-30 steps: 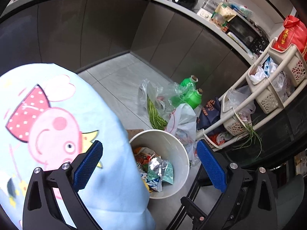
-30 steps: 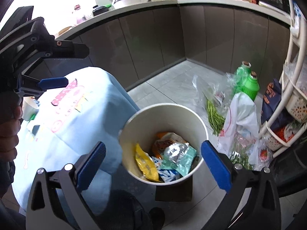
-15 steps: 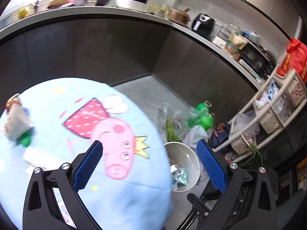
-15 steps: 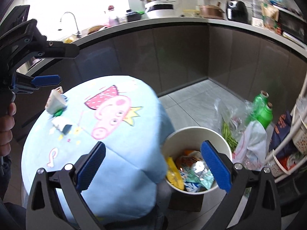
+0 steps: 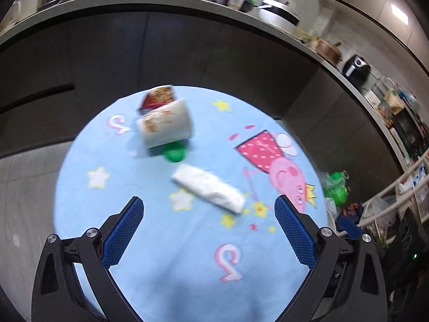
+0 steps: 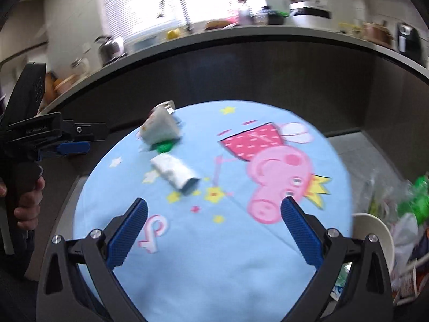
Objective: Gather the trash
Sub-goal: 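Move both tools back over the table, then grasp the white tissue with right while left grasps the green bottle cap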
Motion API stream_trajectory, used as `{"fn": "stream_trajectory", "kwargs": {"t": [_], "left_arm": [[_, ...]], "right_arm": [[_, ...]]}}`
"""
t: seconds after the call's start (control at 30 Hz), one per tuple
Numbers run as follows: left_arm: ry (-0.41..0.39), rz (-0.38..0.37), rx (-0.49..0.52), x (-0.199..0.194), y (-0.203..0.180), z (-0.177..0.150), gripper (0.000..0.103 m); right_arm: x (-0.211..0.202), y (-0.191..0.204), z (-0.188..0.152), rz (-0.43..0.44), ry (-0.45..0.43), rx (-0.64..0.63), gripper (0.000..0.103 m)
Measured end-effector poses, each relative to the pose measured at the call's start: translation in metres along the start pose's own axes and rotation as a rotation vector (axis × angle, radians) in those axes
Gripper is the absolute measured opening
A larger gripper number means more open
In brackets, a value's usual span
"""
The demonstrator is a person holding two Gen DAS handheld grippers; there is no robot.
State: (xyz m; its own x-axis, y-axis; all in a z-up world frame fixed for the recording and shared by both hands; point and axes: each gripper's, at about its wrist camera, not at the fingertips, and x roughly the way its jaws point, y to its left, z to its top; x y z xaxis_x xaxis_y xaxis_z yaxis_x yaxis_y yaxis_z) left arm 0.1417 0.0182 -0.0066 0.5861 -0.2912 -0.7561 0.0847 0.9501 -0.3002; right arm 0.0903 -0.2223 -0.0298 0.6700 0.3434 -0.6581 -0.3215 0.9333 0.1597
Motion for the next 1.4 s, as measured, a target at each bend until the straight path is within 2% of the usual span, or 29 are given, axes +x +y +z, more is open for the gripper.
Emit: {"fn": "stream_trajectory", "kwargs": {"t": [0.1,0.2,0.3,0.37,0.43,0.6,0.7,0.77,0.8,0.83,0.87,1.03,1.27,1.4], "left_arm": [[-0.004,0.022,-0.016,-0.006,0.028,-0.006,0.094],[0.001,0.028,-0.032,-0.009,0.045,-0.012,0.094],[0.000,0.025,-0.051,-0.010,0.057,-0.015,0.094],[-0.003,0.022,-0.058,-0.011,0.062,-0.015,0.094],[-0.008,0.017,-0.060,-0.012,0.067,-0.015,0.094],[-0.008,0.007,-0.069,-0.007,0.077,-0.011,0.093],[-0.011,-0.008,-0.061,-0.001,0.080,-0.005,0.093],[-0.014,-0.009,-0.047,0.005,0.081,0.001,0.093],[-0.015,-0.015,-0.040,0.008,0.082,0.005,0.092],[-0.017,-0.022,-0.035,0.011,0.082,0.009,0.092],[-0.018,-0.031,-0.029,0.016,0.083,0.013,0.091],[-0.002,-0.033,-0.018,0.046,0.079,0.029,0.085],[0.049,0.076,-0.044,0.112,0.054,0.035,0.055],[0.059,0.129,-0.063,0.134,0.040,0.037,0.054]], "right_arm": [[0.022,0.025,0.011,0.054,0.039,-0.063,0.100],[0.055,0.046,0.028,0.116,0.115,-0.130,0.099],[0.091,0.055,0.037,0.139,0.207,-0.206,0.097],[0.113,0.058,0.039,0.128,0.260,-0.248,0.082],[0.130,0.057,0.041,0.113,0.295,-0.268,0.076],[0.150,0.062,0.046,0.120,0.317,-0.325,0.070],[0.157,0.065,0.044,0.123,0.328,-0.352,0.060],[0.158,0.064,0.040,0.128,0.340,-0.353,0.038],[0.156,0.062,0.037,0.137,0.342,-0.346,0.030],[0.153,0.061,0.034,0.140,0.338,-0.337,0.014],[0.148,0.060,0.032,0.139,0.331,-0.324,0.011],[0.112,0.045,0.022,0.129,0.247,-0.210,0.009],[0.077,0.021,0.008,0.124,0.188,-0.059,0.011],[0.070,0.010,0.002,0.121,0.183,-0.022,0.013]]}}
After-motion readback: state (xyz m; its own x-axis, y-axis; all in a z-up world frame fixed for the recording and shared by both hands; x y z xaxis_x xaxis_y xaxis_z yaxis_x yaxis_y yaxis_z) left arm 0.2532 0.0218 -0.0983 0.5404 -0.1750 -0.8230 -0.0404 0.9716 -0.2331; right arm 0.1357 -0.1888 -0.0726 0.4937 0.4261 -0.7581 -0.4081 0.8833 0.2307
